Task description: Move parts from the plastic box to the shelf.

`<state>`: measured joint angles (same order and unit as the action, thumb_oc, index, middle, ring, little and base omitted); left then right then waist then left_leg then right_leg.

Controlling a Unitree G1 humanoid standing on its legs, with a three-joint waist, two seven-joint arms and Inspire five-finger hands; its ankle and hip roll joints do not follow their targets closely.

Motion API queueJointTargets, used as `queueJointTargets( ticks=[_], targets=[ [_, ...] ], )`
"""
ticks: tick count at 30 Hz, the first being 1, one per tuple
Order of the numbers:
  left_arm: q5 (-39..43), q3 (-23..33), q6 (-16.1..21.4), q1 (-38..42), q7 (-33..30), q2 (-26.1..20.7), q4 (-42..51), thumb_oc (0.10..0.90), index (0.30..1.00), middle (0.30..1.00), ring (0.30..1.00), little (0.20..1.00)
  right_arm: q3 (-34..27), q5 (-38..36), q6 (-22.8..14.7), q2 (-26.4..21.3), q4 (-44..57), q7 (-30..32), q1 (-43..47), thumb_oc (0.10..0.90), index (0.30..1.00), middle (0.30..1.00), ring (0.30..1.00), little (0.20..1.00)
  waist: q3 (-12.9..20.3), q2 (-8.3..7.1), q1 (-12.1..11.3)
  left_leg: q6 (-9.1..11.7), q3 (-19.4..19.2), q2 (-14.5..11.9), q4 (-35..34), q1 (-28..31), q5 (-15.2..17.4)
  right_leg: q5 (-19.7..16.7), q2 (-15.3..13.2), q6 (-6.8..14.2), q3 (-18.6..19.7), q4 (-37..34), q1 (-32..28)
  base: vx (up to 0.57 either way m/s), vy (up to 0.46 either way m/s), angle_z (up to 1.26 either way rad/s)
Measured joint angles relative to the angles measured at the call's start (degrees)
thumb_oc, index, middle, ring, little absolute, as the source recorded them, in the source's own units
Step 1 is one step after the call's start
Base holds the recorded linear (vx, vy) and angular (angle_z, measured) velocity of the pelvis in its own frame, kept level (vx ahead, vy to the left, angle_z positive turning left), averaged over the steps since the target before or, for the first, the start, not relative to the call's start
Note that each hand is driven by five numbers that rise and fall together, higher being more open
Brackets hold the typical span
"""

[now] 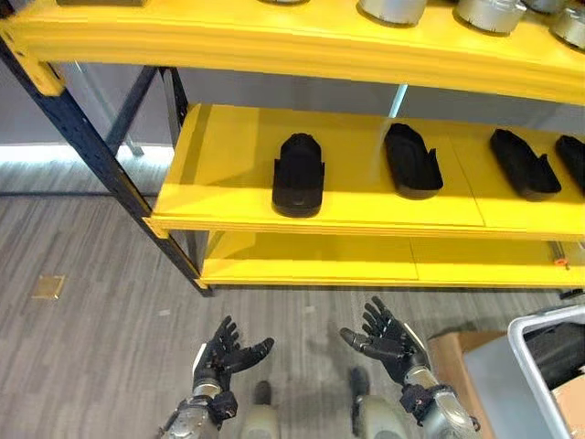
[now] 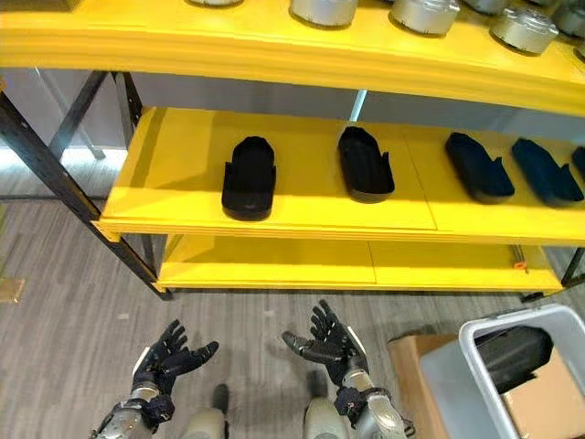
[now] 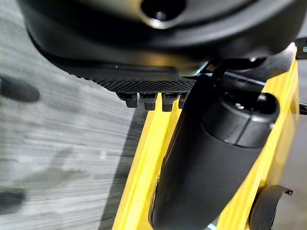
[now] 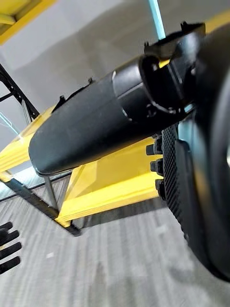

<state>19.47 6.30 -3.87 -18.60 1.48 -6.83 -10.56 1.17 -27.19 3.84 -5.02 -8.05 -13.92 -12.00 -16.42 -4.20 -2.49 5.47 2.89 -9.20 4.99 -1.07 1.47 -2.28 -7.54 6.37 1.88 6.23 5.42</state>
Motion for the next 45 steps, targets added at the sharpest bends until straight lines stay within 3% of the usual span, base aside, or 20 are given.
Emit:
queueJointTargets(
  ticks=[1,2,6,18,23,24,25,28,29,30,32,33,34,35,36,37,38,40,41,45],
  targets=[
    [0.0,0.0,-0.3,-0.8,0.1,1.2,-0.2,0.900,1.000,1.000,1.000,1.000,-0.3,0.0,-0.2,-0.6,0.2,0.1,0.3,0.900,1.000,1.000,1.000,1.000,0.5,1.85,0.4,-0.1,0.3,-1.9,-0.1,0.3,0.5,0.5,1.8,-0.5,-0.2,0.0,-0.1,0.20,-0.135,-0.34],
    [0.0,0.0,-0.3,-2.1,0.2,4.7,-0.1,0.900,1.000,1.000,1.000,1.000,0.0,0.0,-0.6,-3.5,0.8,0.1,0.3,0.900,1.000,1.000,1.000,1.000,1.9,5.08,1.6,0.1,0.2,-4.8,-1.6,1.3,0.7,1.0,4.8,-1.6,-0.9,0.0,-0.2,0.18,-0.145,-0.20],
    [0.0,-1.5,-0.1,-2.2,0.7,7.8,0.3,0.900,1.000,1.000,1.000,1.000,-0.4,0.0,-0.6,-8.0,0.5,0.2,-1.0,0.900,1.000,1.000,1.000,1.000,2.6,7.47,2.6,-0.1,0.2,-8.1,-5.1,3.9,-0.9,1.4,8.4,-3.9,-1.5,0.5,-1.0,0.17,-0.131,-0.11],
    [0.5,2.8,0.1,-3.0,0.2,7.2,-0.2,0.900,1.000,1.000,1.000,1.000,4.2,0.0,-0.4,-8.3,0.4,-0.6,-2.4,0.900,1.000,1.000,1.000,1.000,2.1,6.49,0.5,-0.9,1.5,-9.6,-8.5,3.0,-1.6,5.2,9.3,-4.8,-3.7,6.2,2.4,0.08,-0.086,0.11],
    [0.5,2.8,0.1,-3.9,0.1,5.7,-0.1,0.900,1.000,1.000,1.000,1.000,3.8,0.0,-0.4,-9.0,0.8,-0.5,-1.1,0.900,1.000,1.000,1.000,1.000,1.9,6.83,0.7,-3.1,1.6,-9.6,-8.8,2.8,-1.9,7.4,9.5,-5.5,-4.0,10.2,4.2,0.03,-0.120,0.03],
    [0.5,2.3,0.1,-3.2,0.1,5.7,0.1,0.900,1.000,1.000,1.000,1.000,3.6,0.1,-0.4,-10.0,1.6,0.2,-1.0,0.900,1.000,1.000,1.000,1.000,1.8,6.89,0.8,-5.4,1.8,-9.5,-8.3,2.7,-2.4,8.2,9.6,-5.8,-4.1,11.2,4.3,0.00,-0.182,0.11],
    [0.5,2.2,0.1,-2.8,0.2,5.7,0.3,0.900,1.000,1.000,1.000,1.000,3.4,0.1,-0.6,-10.4,1.8,0.2,-0.6,0.900,1.000,1.000,1.000,1.000,1.8,6.77,0.8,-5.9,1.7,-9.4,-8.3,2.8,-3.0,8.4,9.3,-6.1,-4.5,11.2,4.5,-0.06,-0.250,0.25],
    [0.6,1.7,0.5,-0.9,0.7,5.0,2.6,0.900,1.000,1.000,1.000,1.000,1.7,0.9,-0.8,-11.9,4.6,2.2,0.8,0.900,1.000,1.000,1.000,1.000,-0.3,3.53,0.6,1.5,3.9,-6.4,7.9,-8.2,-9.2,8.8,8.3,-8.5,-4.8,12.1,5.6,-0.18,-0.271,0.42],
    [0.6,1.7,0.9,-1.0,0.7,4.9,3.6,0.900,1.000,1.000,1.000,1.000,1.6,1.7,-0.8,-12.5,5.4,2.7,1.8,0.900,1.000,1.000,1.000,1.000,-1.5,2.34,-0.3,2.9,5.3,-5.5,16.4,-13.4,-12.5,8.3,8.1,-9.9,-4.8,12.0,5.7,-0.09,-0.221,0.09],
    [0.6,1.6,1.3,-0.5,0.7,4.8,4.4,0.900,1.000,1.000,1.000,1.000,2.0,2.1,-1.0,-13.2,7.0,3.7,3.4,0.900,1.000,1.000,1.000,1.000,-4.5,0.37,-2.6,1.4,9.0,-2.4,29.3,-20.3,-17.3,7.8,7.1,-10.7,-4.5,11.7,4.8,0.06,-0.137,-0.20],
    [0.6,1.6,1.0,0.4,0.7,4.9,1.8,0.900,1.000,1.000,1.000,1.000,1.7,2.6,-1.0,-13.5,7.5,4.2,5.5,0.900,1.000,1.000,1.000,1.000,-8.5,-0.06,-4.3,-0.7,8.1,-0.6,33.9,-21.9,-11.2,6.7,6.7,-10.7,-4.3,8.8,-0.1,0.19,-0.021,-0.19],
    [0.6,2.1,0.2,0.6,0.5,5.0,-0.4,0.900,1.000,1.000,1.000,1.000,1.6,2.9,-1.9,-12.2,8.7,4.4,5.7,0.900,1.000,1.000,1.000,1.000,-8.6,0.62,-3.7,-1.2,3.3,-2.5,24.9,-21.4,-9.3,5.7,6.9,-11.8,-7.4,5.5,-2.5,0.24,0.079,0.11],
    [0.7,2.3,0.2,0.7,0.4,4.9,-0.5,0.900,1.000,1.000,1.000,1.000,1.5,2.9,-2.0,-12.0,9.4,4.4,5.3,0.900,1.000,1.000,1.000,1.000,-8.7,0.97,-3.4,-0.7,2.0,-3.3,21.2,-21.8,-8.2,5.9,7.1,-11.1,-7.1,4.9,-3.6,0.33,0.161,0.39],
    [0.7,2.4,0.1,0.8,0.3,4.8,-0.8,0.900,1.000,1.000,1.000,1.000,1.4,2.9,-2.1,-11.4,9.7,4.4,5.1,0.900,1.000,1.000,1.000,1.000,-8.7,1.45,-2.0,-0.5,-1.6,-4.5,9.3,-19.6,-7.2,6.1,7.9,-10.6,-8.1,1.6,-5.5,0.19,0.143,0.31],
    [0.7,2.5,0.1,1.0,0.3,4.8,-0.8,0.900,1.000,1.000,1.000,1.000,1.3,2.9,-2.1,-11.5,9.9,4.4,5.0,0.900,1.000,1.000,1.000,1.000,-8.7,1.76,-1.4,-0.4,-2.9,-4.7,-1.1,-17.1,-6.2,6.0,8.1,-10.8,-8.9,-0.3,-6.8,0.44,0.414,0.27],
    [0.6,2.7,0.1,2.7,0.3,5.1,-1.6,0.900,1.000,1.000,1.000,1.000,-0.3,2.9,-2.1,-10.1,8.7,4.3,4.5,0.900,1.000,1.000,1.000,1.000,-8.6,2.62,-0.9,-1.3,-2.8,-5.6,-3.0,-16.2,-5.2,4.6,8.8,-9.3,-8.7,-0.8,-7.5,0.36,0.336,-0.05],
    [0.6,3.1,-0.3,3.3,0.2,5.3,-1.9,0.900,1.000,1.000,1.000,1.000,-1.5,3.0,-1.5,-8.1,7.7,4.5,4.8,0.900,1.000,1.000,1.000,1.000,-8.5,3.02,-0.9,-2.5,-2.8,-6.2,2.1,-15.0,-4.1,4.1,9.2,-8.5,-8.5,-0.9,-8.4,0.32,0.353,-0.41],
    [0.5,2.1,-0.5,2.8,0.5,5.2,-2.1,0.900,1.000,1.000,1.000,1.000,-1.7,3.0,-1.0,-7.2,7.7,4.3,1.9,0.900,1.000,1.000,1.000,1.000,-6.4,3.20,-0.6,-1.5,-1.1,-5.6,11.3,-12.3,-3.0,4.1,9.3,-9.3,-7.1,-0.9,-9.7,0.17,0.231,-0.54],
    [0.5,0.8,-0.3,3.0,0.6,5.6,-1.6,0.900,1.000,1.000,1.000,1.000,-2.0,3.1,-1.0,-8.2,9.0,3.7,-0.2,0.900,1.000,1.000,1.000,1.000,-5.0,4.83,1.0,-0.8,-1.8,-6.0,12.7,-9.6,-2.4,4.5,10.1,-8.6,-6.4,-0.6,-9.5,0.20,0.280,-0.32],
    [0.4,-1.9,-0.2,5.5,1.7,4.9,-0.5,0.900,1.000,1.000,1.000,1.000,-2.7,4.9,-0.3,-9.1,9.3,4.0,-1.0,0.900,1.000,1.000,1.000,1.000,-4.8,5.15,2.1,0.3,-3.1,-6.2,8.1,-3.3,-1.5,4.9,9.5,-7.3,-4.0,1.1,-8.7,0.16,0.250,-0.22]
  ],
)
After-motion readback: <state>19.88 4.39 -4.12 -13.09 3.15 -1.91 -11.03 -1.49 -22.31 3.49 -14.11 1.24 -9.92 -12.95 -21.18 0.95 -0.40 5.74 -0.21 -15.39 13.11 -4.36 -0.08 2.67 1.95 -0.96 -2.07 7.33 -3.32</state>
